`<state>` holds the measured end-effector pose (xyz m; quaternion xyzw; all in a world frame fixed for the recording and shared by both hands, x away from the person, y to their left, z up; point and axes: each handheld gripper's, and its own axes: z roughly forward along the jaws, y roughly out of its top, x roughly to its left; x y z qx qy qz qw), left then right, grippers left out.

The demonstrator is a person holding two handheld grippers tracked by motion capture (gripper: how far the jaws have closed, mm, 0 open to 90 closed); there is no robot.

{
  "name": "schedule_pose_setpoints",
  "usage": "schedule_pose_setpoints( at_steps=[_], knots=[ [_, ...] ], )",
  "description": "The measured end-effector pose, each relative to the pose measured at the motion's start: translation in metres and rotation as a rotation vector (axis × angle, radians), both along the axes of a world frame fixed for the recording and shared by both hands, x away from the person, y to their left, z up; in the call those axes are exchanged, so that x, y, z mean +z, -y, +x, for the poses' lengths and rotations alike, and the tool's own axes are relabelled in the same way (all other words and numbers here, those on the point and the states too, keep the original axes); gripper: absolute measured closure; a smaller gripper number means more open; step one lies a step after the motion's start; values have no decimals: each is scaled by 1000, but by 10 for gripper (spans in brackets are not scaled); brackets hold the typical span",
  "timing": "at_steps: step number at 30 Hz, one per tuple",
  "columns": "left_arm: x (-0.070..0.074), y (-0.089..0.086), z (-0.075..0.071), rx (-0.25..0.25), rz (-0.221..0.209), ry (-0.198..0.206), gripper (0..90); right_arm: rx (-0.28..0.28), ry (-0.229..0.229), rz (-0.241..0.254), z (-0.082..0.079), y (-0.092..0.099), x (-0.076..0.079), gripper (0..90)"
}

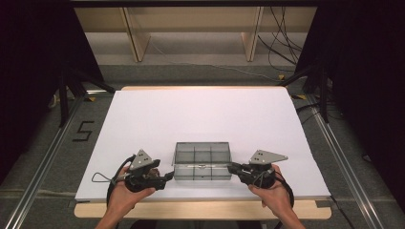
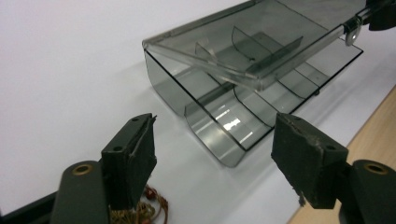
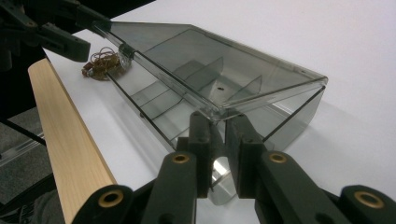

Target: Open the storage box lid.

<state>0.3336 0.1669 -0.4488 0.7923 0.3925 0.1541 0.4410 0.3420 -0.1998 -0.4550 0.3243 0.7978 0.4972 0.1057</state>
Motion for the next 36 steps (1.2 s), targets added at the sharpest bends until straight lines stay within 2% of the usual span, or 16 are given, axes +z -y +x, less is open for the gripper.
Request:
schedule_pose_setpoints(
  at_steps=[4,6,7,9,10,13,16,18,19,20,21,25,28,29,32,36],
  knots=[
    [4,1,7,-5,30,18,304,17,10,-1,3,-2,1,812],
    [7,3,13,-6,38,27,307,2,-19,4,2,-4,5,810],
    [8,5,16,-5,17,35,310,14,20,9,7,-4,6,810],
    [10,7,25,-7,28,48,320,8,-10,7,8,-6,9,807],
    [11,7,28,-19,43,51,324,0,8,0,10,-7,10,807],
    [11,10,34,-15,26,57,337,-6,-11,11,11,-9,11,808],
    [12,13,43,-35,54,70,362,2,19,2,17,-10,14,807],
    [12,15,45,-36,47,77,373,15,38,-8,19,-9,15,807],
    [11,17,49,-32,34,80,379,6,9,12,19,-10,16,807],
    [10,17,52,-44,58,83,386,0,8,18,20,-11,16,808],
    [9,18,53,-35,45,87,392,4,28,0,22,-10,18,807],
    [5,18,61,-38,43,84,424,8,25,20,26,-11,20,808],
    [0,17,70,-56,64,81,433,9,37,23,29,-11,20,808],
    [0,17,71,-55,74,76,437,3,13,33,28,-12,21,808],
    [-4,20,77,-36,46,72,457,7,25,32,32,-12,21,808],
    [-4,21,81,-54,56,87,479,-2,20,20,34,-12,23,809]
  ],
)
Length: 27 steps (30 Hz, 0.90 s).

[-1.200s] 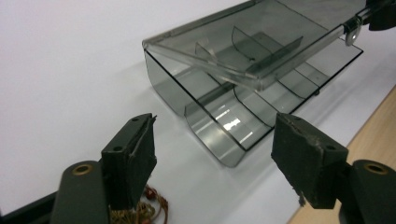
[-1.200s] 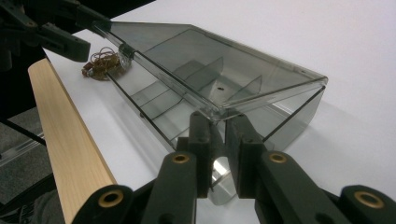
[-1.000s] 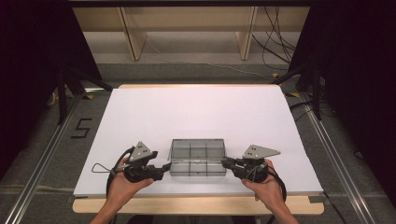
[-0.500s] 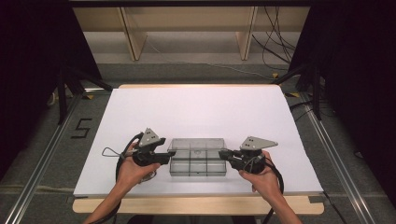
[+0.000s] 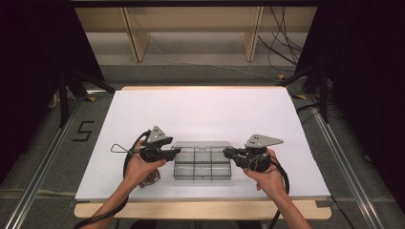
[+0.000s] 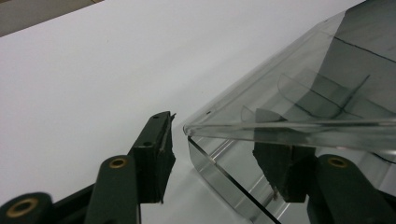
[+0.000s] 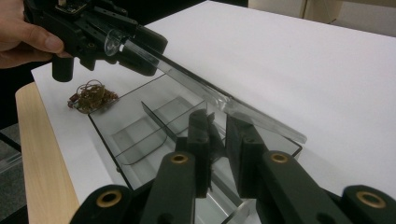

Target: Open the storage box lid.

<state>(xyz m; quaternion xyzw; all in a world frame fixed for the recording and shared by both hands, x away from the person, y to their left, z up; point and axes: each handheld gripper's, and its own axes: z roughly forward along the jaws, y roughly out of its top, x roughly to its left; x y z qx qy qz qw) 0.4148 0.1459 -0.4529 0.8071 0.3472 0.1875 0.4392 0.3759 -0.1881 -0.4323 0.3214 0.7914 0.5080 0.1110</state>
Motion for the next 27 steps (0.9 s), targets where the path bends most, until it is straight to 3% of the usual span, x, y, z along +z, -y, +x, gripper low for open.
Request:
schedule_pose_setpoints(
  at_steps=[4,5,8,9,12,14,17,18,22,23,27],
  knots=[
    [-1,-1,6,-13,7,1,496,7,26,2,5,0,0,809],
    [-2,0,7,-4,-6,4,506,4,23,5,5,0,0,809],
    [-3,-2,10,-27,5,5,539,-5,-2,1,5,0,2,809],
    [-6,-1,10,-31,-16,14,558,-8,30,-3,8,0,1,809],
    [-6,-1,11,-40,-15,18,589,4,6,1,9,0,1,809],
    [-7,0,11,-48,-26,15,604,3,30,-12,11,1,0,809],
    [-8,1,13,-53,-31,16,610,10,22,-5,12,1,0,808],
    [-9,2,13,-53,-39,20,606,-9,-3,11,10,0,0,807],
    [-9,1,16,-61,-29,7,603,-14,27,-13,11,4,0,803],
    [-8,2,17,-67,-18,8,606,-9,5,7,10,4,-1,800],
    [-9,2,19,-65,-35,3,606,-19,0,-1,9,7,-2,796]
  ],
)
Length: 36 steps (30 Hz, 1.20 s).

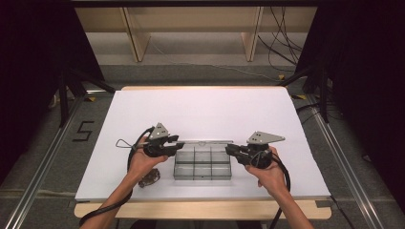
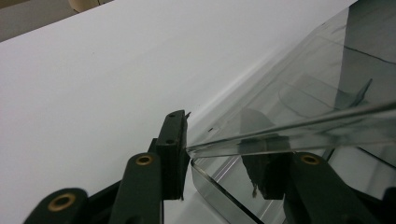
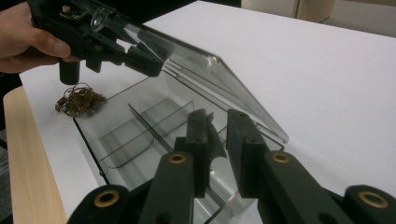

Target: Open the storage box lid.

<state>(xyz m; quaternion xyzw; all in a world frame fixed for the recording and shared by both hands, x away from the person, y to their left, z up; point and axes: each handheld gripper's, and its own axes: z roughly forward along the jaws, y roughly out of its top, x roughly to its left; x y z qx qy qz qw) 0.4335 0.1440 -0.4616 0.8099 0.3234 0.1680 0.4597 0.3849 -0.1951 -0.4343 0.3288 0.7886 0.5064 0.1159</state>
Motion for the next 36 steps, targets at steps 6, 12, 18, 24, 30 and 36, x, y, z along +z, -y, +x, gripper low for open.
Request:
schedule_pose_setpoints(
  at_steps=[6,12,18,24,30,36],
  knots=[
    [-1,1,4,-2,-19,-14,624,-10,-23,15,-2,4,-3,788],
    [1,1,7,-17,-14,-21,633,-11,-13,10,-1,9,-5,778],
    [0,-2,11,-11,-39,-23,658,-22,-46,7,-3,10,-5,772],
    [0,-4,16,-21,-60,-47,677,2,-21,15,0,11,-7,767],
    [-1,-3,20,-23,-64,-51,684,-17,-48,24,0,12,-8,758],
    [-2,-3,25,-26,-60,-55,683,-20,-50,13,-1,15,-8,750]
  ],
)
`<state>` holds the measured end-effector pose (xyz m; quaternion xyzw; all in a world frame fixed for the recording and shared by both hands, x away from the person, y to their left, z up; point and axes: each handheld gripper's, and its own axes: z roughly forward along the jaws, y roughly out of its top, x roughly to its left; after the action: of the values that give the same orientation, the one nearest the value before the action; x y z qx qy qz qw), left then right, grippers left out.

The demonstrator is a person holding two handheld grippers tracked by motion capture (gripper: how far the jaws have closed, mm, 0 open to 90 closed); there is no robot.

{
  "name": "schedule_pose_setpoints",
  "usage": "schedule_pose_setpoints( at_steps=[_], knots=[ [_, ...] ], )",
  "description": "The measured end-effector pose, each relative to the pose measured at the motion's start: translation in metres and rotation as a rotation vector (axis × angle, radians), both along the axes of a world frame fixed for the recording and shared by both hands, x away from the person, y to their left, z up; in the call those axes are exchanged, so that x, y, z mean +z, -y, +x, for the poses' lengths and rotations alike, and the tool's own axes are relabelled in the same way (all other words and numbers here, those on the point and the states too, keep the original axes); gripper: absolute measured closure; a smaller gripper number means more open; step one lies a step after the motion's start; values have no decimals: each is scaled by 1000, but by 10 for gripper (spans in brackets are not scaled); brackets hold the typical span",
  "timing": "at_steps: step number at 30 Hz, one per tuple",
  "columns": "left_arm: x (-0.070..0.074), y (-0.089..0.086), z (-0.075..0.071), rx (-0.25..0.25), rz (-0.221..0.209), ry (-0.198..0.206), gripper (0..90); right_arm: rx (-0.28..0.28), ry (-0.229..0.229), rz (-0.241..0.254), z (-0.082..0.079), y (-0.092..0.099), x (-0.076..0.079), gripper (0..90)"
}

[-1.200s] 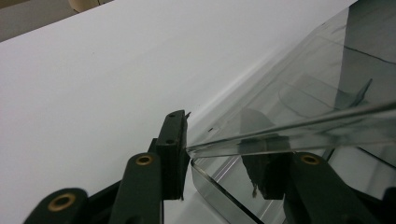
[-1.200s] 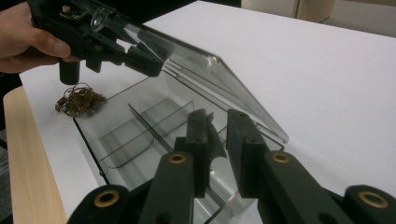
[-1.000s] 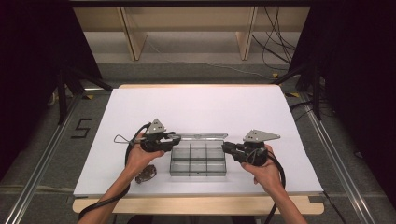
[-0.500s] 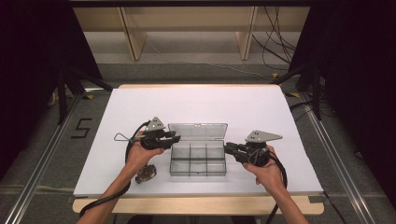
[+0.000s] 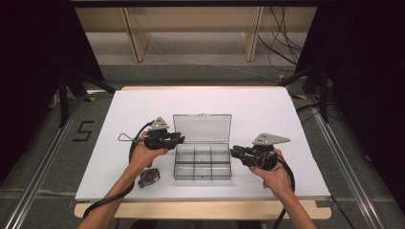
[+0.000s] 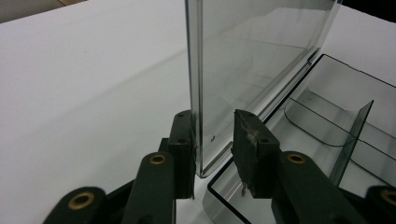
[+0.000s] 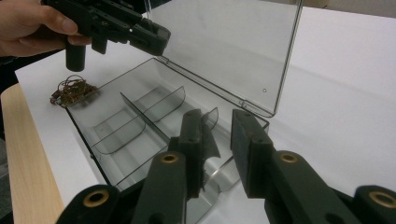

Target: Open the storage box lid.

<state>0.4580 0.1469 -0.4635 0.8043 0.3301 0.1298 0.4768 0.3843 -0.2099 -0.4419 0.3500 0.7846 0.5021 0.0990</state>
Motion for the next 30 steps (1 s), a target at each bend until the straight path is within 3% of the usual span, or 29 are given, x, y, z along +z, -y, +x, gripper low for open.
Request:
schedule_pose_setpoints(
  at_steps=[5,13,17,27,28,30],
  knots=[
    [0,0,3,-3,7,-10,677,-1,17,-7,1,4,-1,747],
    [-1,2,6,10,6,-20,662,-25,-20,13,-1,8,-5,731],
    [-2,2,7,19,10,-27,656,-19,2,-3,1,10,-6,723],
    [-1,3,9,19,21,-48,657,-35,-24,5,0,12,-7,719],
    [-1,3,10,14,15,-54,656,-33,8,-11,2,14,-7,719],
    [0,3,10,17,17,-69,654,-31,-8,-7,3,14,-8,718]
  ],
)
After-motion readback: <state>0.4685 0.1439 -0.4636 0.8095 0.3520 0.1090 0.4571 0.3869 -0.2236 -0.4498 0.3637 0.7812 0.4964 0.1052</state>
